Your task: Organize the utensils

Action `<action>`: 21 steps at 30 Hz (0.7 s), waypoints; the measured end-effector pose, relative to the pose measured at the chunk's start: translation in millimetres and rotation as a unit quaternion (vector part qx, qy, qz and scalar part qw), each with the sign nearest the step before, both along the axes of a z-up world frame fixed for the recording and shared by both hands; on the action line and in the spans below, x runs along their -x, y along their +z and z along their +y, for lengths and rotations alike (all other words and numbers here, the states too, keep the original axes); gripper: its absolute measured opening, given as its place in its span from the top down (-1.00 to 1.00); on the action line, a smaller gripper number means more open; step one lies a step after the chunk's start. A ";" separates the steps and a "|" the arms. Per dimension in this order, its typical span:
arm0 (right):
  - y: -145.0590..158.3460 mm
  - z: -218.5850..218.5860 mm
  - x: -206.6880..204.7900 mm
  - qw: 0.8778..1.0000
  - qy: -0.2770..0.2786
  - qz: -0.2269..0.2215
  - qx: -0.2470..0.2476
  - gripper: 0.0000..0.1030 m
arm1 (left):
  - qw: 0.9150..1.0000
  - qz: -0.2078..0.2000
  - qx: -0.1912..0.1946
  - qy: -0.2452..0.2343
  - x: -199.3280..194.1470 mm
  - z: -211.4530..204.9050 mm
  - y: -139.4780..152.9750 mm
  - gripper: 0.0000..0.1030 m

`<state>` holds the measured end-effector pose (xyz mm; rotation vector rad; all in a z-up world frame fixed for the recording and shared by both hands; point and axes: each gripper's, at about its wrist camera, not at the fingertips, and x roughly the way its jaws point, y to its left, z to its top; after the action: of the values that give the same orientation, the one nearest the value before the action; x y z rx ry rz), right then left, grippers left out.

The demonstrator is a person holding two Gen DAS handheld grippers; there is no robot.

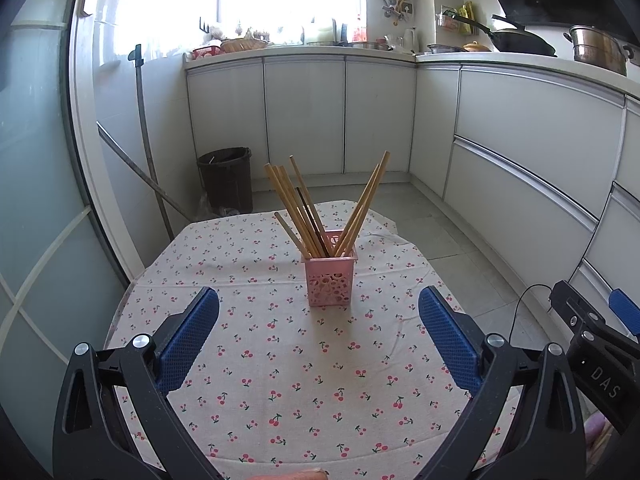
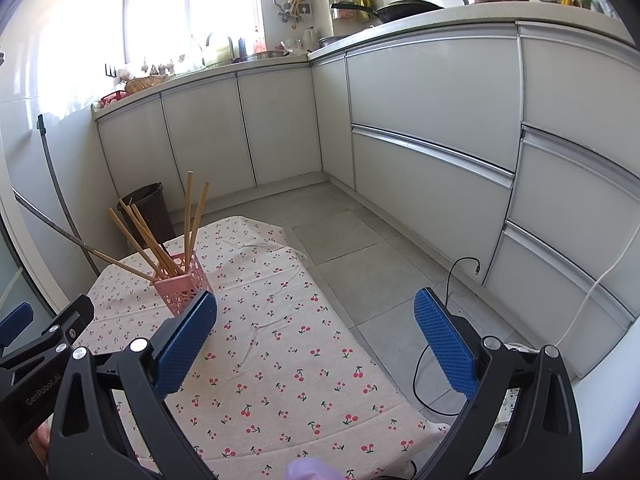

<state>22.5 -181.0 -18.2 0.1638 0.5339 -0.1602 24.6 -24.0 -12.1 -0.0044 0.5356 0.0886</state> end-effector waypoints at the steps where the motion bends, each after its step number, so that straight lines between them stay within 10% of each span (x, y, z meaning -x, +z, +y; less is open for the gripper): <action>1: 0.0 0.0 0.0 1.000 0.000 0.000 0.000 -0.87 | 1.000 0.000 0.000 0.000 -0.4 -0.2 0.3 -0.86; 21: -0.6 -0.2 0.4 1.000 0.000 0.002 -0.001 -0.87 | 1.000 -0.006 -0.006 0.003 3.3 1.7 -1.0 -0.86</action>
<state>22.0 -181.2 -18.8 0.1660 0.5381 -0.1602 21.3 -22.4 -13.1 0.0058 0.5223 0.0980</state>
